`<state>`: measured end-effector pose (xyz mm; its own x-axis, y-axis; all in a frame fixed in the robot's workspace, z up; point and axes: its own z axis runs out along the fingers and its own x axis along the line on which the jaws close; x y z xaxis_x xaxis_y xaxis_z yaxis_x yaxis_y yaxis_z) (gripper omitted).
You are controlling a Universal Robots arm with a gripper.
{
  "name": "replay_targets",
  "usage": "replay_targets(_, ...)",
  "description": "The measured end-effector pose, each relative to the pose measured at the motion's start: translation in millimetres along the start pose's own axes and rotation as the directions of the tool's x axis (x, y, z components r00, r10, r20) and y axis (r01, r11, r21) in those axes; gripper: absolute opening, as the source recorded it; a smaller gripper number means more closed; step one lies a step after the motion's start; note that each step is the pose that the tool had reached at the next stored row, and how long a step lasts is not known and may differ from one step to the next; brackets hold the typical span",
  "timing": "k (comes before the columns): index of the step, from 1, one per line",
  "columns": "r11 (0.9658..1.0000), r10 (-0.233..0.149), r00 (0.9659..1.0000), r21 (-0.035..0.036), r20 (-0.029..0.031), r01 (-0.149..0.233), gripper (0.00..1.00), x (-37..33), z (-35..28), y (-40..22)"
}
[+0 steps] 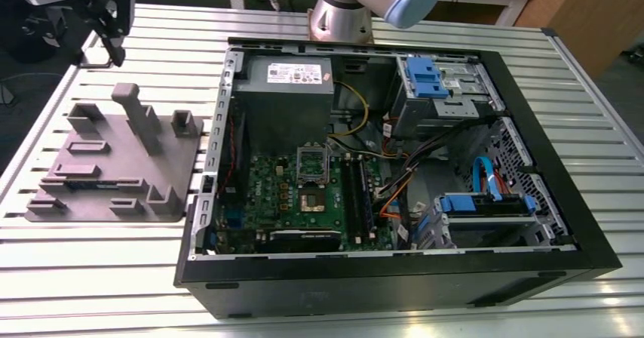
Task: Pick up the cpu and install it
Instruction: 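Pick up the cpu and move it towards the insertion slot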
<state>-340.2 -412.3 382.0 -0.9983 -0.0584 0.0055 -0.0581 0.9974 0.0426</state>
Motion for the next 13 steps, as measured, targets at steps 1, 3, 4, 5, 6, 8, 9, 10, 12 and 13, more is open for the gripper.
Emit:
replay_targets(1,1.0000,0.000,1.0000,0.0001,0.0000,0.000,0.47,-2.5,0.0,-0.1)
replay_targets(3,1.0000,0.000,1.0000,0.0000,0.0001,0.000,0.47,-8.2,0.0,-0.5)
replay_targets(4,1.0000,0.000,1.0000,0.0000,0.0001,0.000,0.47,-11.7,0.0,-0.7)
replay_targets(5,1.0000,0.000,1.0000,0.0000,0.0001,0.000,0.47,-15.6,0.0,-0.9)
replay_targets(6,1.0000,0.000,1.0000,0.0000,0.0000,0.000,0.47,-20.1,0.0,-1.2)
replay_targets(8,1.0000,0.000,1.0000,0.0000,0.0001,0.000,0.47,-29.3,0.1,-1.7)
replay_targets(9,1.0000,0.000,1.0000,0.0000,0.0001,0.000,0.47,-33.7,0.1,-2.0)
replay_targets(10,1.0000,0.000,1.0000,-0.0001,0.0001,0.000,0.47,-38.2,0.3,-2.2)
replay_targets(12,1.0000,0.000,1.0000,0.0001,0.0000,0.000,0.47,-47.2,0.7,-2.8)
replay_targets(13,1.0000,0.000,1.0000,0.0001,0.0000,0.000,0.47,-51.7,1.1,-3.1)
